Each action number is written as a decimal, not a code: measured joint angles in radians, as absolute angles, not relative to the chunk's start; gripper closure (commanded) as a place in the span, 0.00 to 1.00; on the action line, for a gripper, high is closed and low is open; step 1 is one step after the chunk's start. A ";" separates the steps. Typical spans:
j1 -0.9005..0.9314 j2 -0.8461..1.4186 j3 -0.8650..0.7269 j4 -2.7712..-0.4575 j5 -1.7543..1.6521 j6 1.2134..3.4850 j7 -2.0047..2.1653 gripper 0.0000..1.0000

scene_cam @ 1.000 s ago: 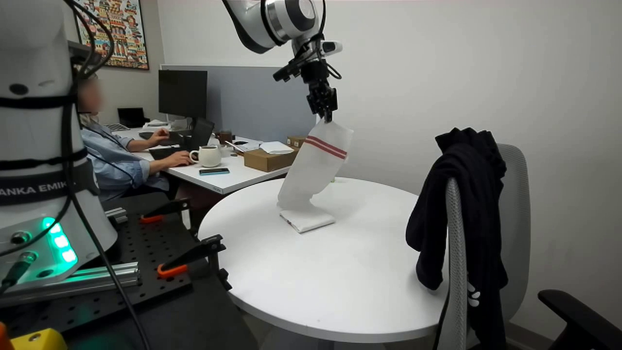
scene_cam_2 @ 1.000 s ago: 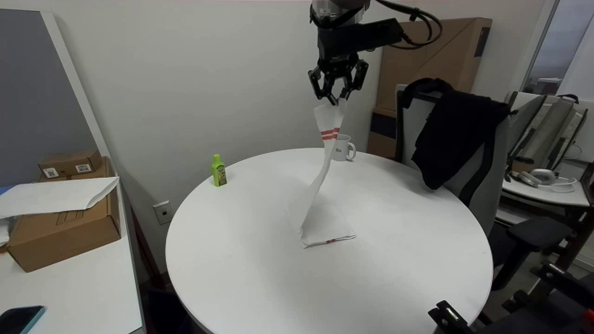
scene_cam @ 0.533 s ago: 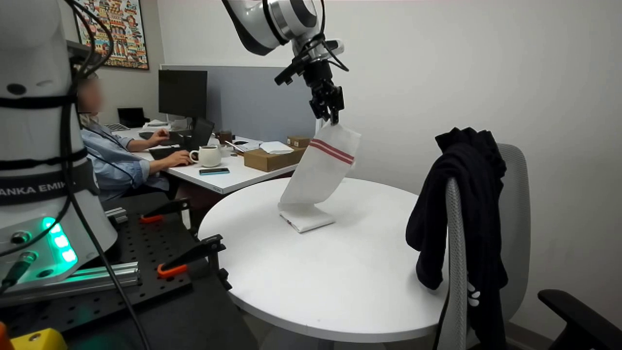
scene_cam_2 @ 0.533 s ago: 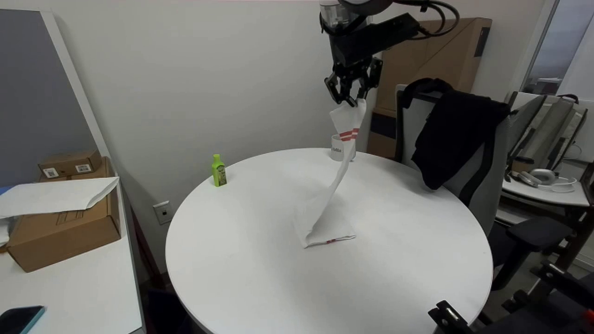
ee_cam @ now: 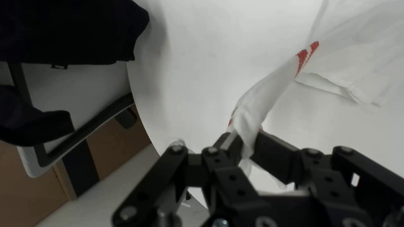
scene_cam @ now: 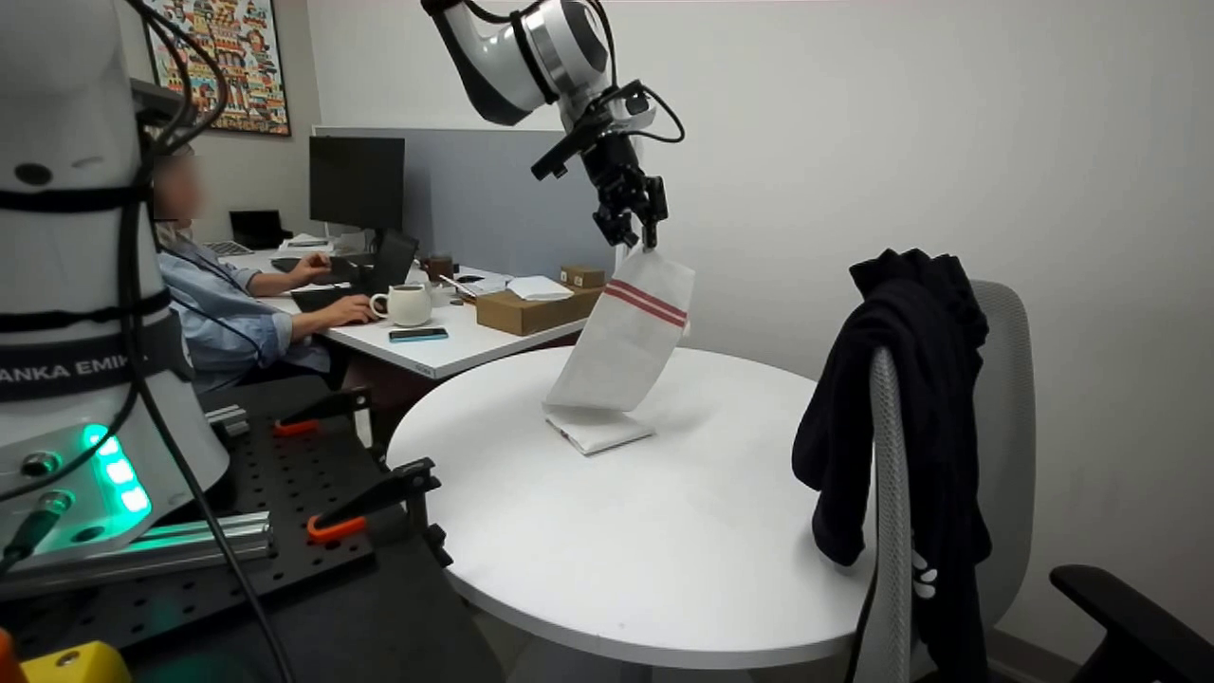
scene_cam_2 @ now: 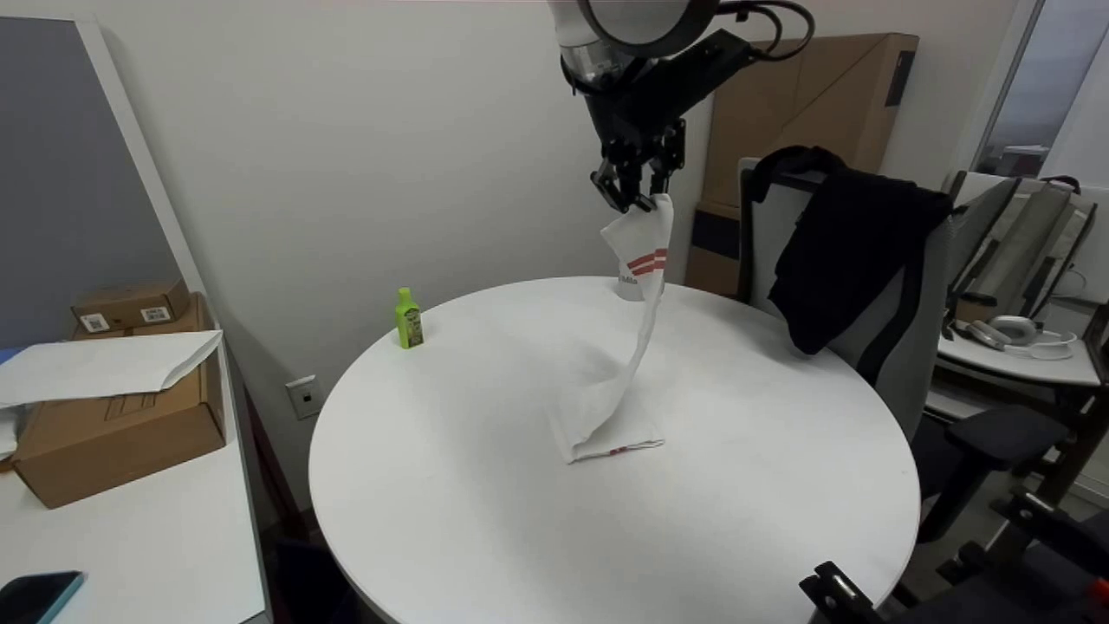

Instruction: Fold the white towel in a zigzag pattern

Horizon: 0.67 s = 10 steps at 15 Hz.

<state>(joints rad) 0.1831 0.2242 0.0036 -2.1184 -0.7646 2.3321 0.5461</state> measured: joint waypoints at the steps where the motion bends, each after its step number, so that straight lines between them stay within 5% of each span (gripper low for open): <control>1: 0.187 0.242 0.012 -2.099 -0.774 2.320 0.518 0.97; 10: 0.214 0.340 0.043 -1.920 -0.875 2.234 0.289 0.97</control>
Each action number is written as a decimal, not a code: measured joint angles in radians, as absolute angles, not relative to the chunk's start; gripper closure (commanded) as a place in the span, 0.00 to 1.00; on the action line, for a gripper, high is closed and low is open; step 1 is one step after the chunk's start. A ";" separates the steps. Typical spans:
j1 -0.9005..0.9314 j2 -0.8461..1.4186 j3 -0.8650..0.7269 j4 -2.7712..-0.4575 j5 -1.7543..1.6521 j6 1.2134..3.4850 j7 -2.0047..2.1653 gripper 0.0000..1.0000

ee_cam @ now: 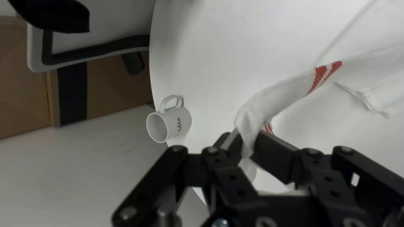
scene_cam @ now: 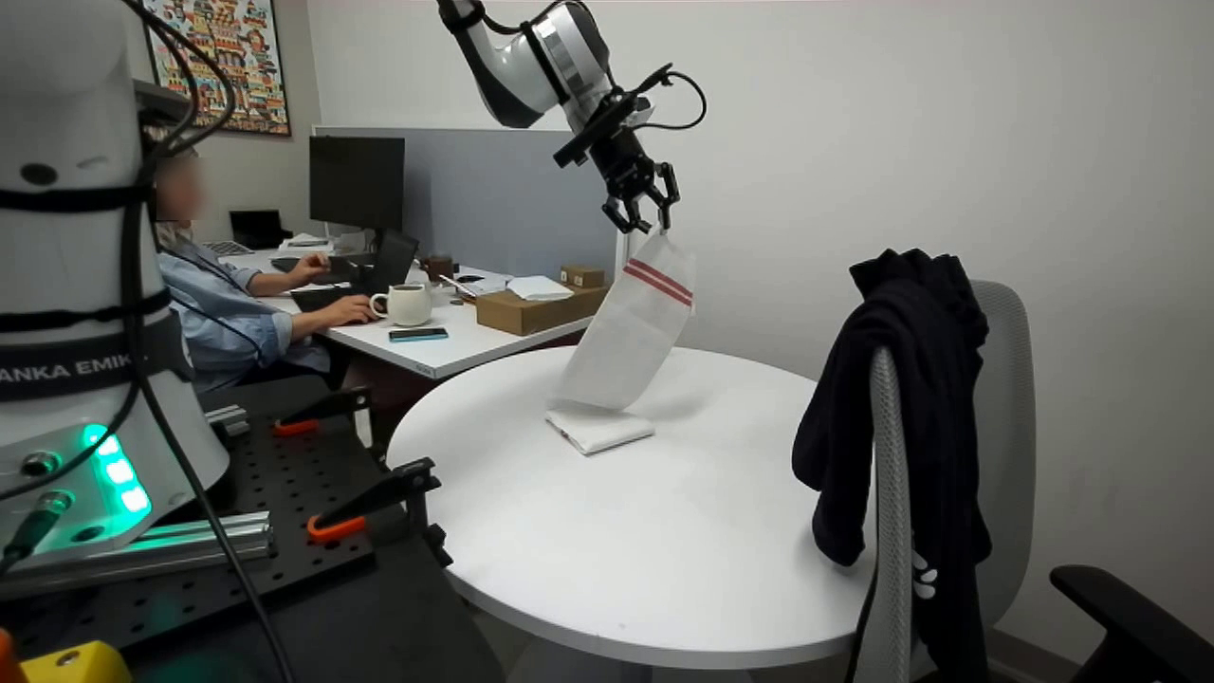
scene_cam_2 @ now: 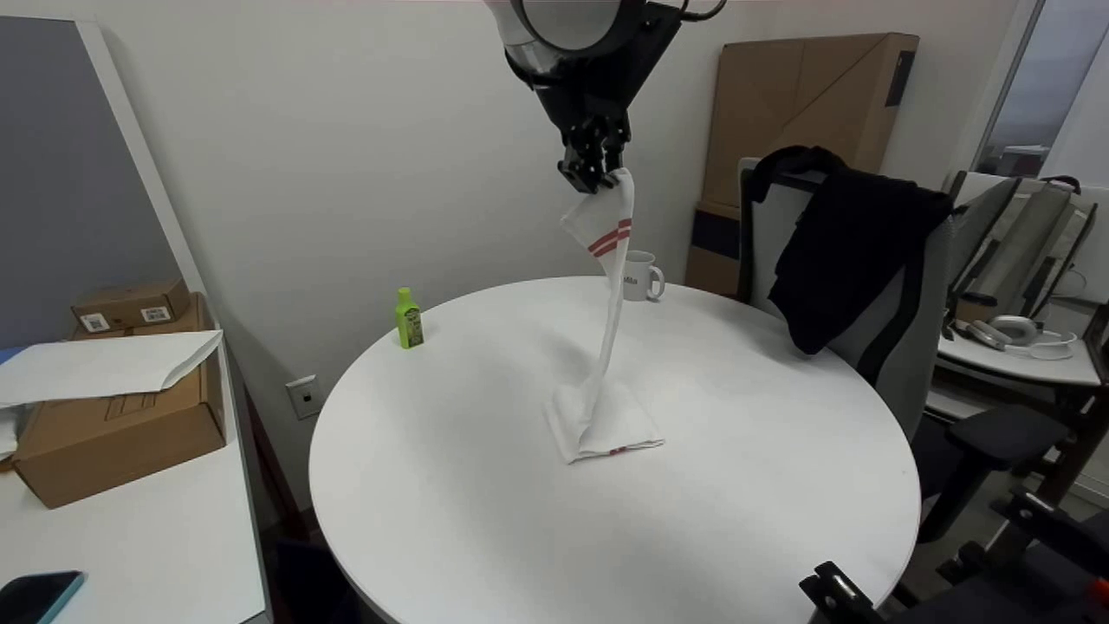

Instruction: Fold the white towel in a zigzag pattern

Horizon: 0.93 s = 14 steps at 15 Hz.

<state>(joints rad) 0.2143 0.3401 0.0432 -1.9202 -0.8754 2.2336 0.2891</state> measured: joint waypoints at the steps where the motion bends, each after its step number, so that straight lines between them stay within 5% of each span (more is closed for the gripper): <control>1: 0.214 0.341 0.045 -1.912 -0.883 2.230 0.267 0.97; 14: 0.248 0.376 0.131 -1.893 -0.971 2.216 -0.048 0.97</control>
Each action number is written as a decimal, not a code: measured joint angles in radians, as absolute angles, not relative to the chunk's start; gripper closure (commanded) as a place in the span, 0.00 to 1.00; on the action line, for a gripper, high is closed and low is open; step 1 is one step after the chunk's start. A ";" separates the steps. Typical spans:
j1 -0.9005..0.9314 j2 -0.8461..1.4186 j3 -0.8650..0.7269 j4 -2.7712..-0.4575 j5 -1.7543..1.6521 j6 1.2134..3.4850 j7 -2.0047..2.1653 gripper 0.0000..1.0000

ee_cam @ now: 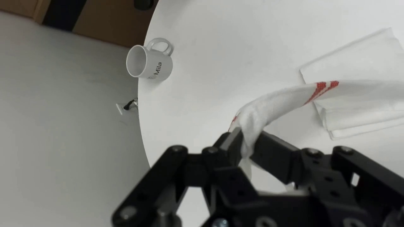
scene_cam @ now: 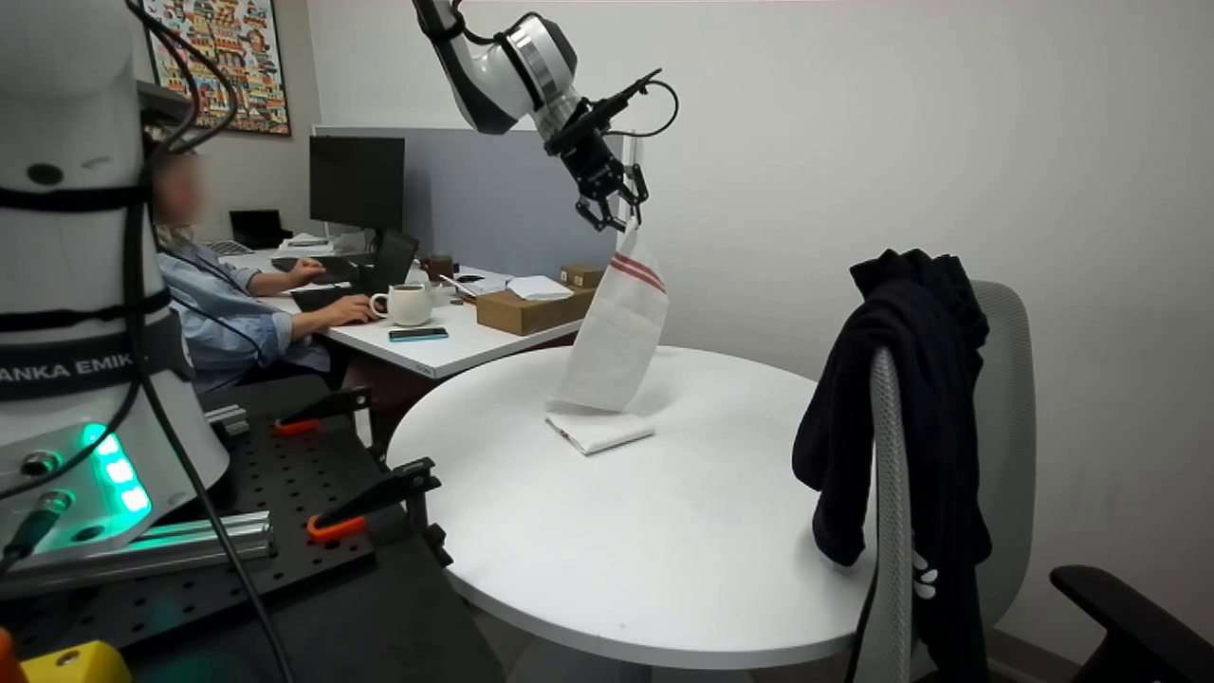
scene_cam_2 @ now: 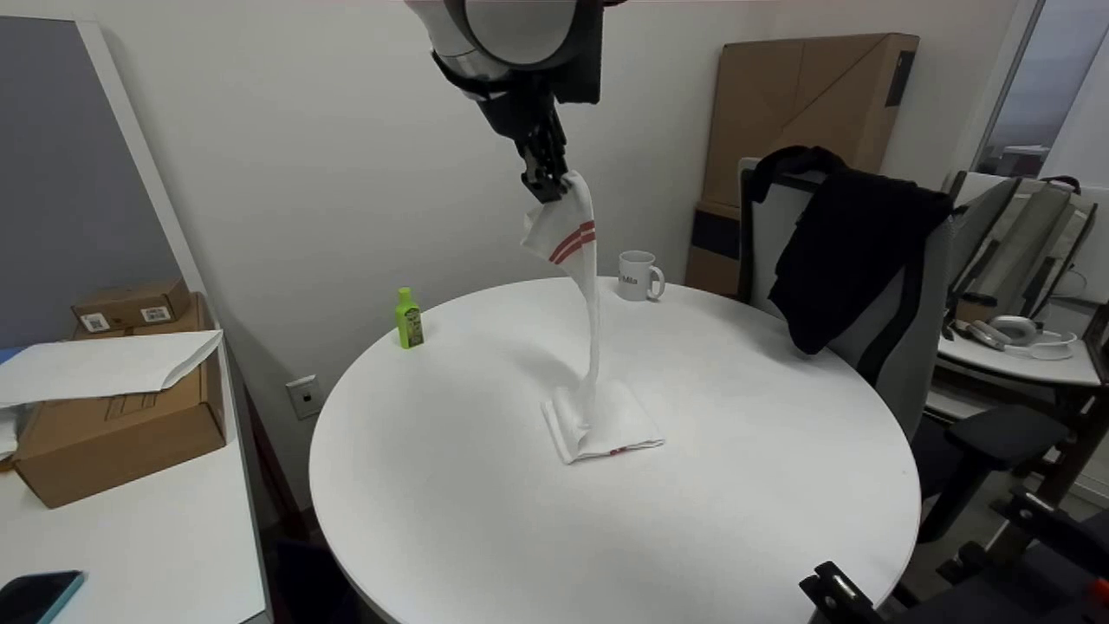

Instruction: Fold the white towel in a zigzag pattern

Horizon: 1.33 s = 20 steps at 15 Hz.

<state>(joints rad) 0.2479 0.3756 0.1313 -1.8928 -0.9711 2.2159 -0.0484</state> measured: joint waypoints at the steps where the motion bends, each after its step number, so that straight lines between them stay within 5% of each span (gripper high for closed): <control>1: 0.248 0.378 0.136 -1.893 -0.971 2.213 -0.081 0.97; 20: 0.215 0.499 0.153 -1.968 -0.950 2.116 -0.335 0.97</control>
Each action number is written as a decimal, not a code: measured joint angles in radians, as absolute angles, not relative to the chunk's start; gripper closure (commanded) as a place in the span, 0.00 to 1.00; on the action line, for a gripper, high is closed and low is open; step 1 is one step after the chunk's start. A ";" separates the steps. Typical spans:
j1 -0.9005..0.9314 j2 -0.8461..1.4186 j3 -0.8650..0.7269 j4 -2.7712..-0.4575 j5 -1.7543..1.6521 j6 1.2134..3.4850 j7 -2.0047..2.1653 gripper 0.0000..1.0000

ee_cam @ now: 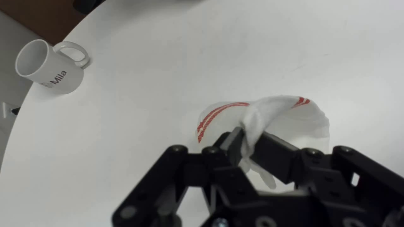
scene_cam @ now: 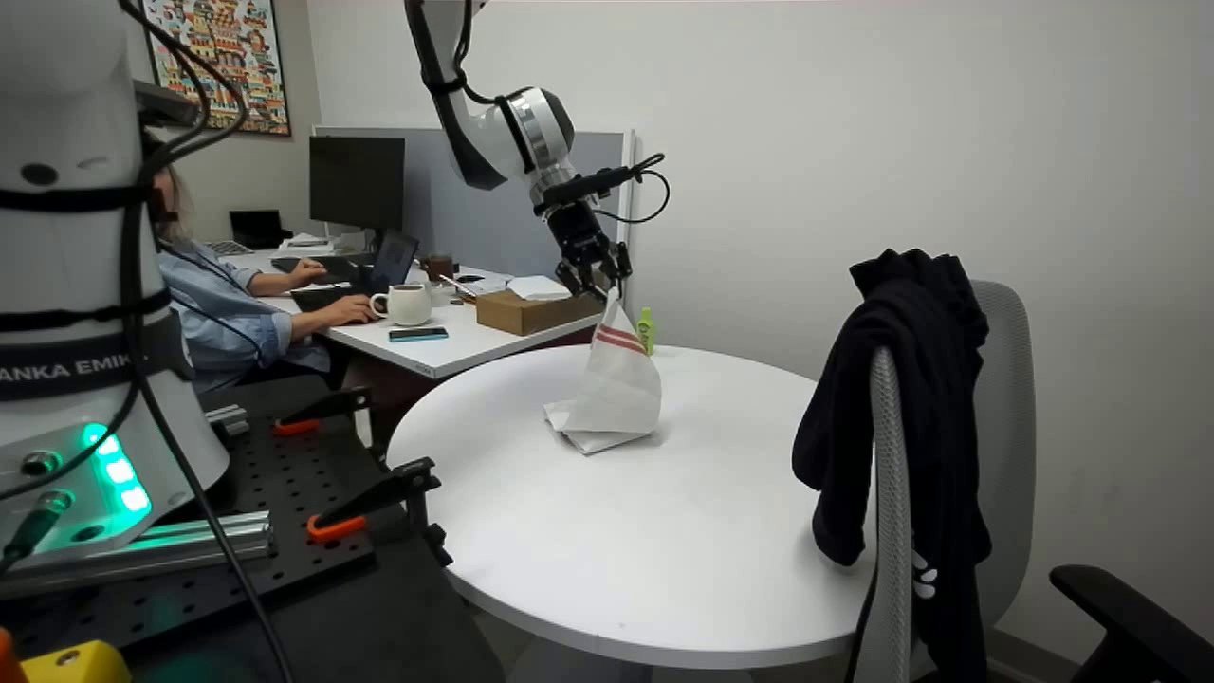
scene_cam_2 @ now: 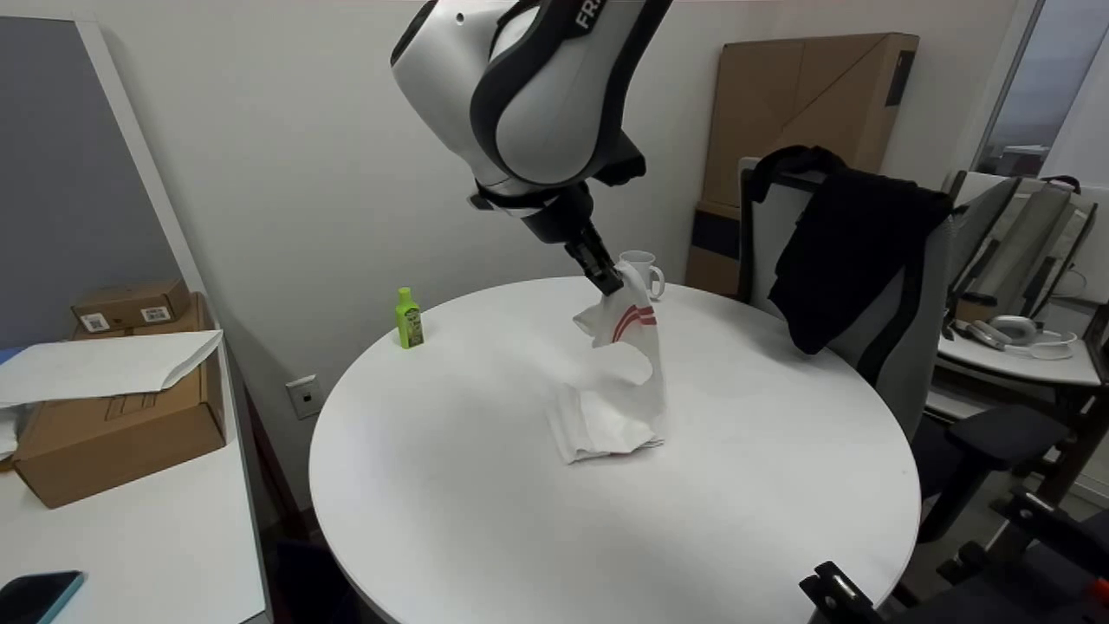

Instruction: Fold the white towel in a zigzag pattern

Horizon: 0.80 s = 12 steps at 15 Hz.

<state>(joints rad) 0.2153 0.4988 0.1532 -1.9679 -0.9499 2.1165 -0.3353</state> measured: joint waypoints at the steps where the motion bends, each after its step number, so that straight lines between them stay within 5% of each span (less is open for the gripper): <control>1: 0.215 0.505 0.153 -1.967 -0.940 2.118 -0.300 0.97; 12: 0.215 0.581 0.141 -1.907 -0.619 2.132 0.054 0.97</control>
<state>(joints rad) 0.2148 0.5809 0.1408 -1.9072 -0.6194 2.1321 0.0542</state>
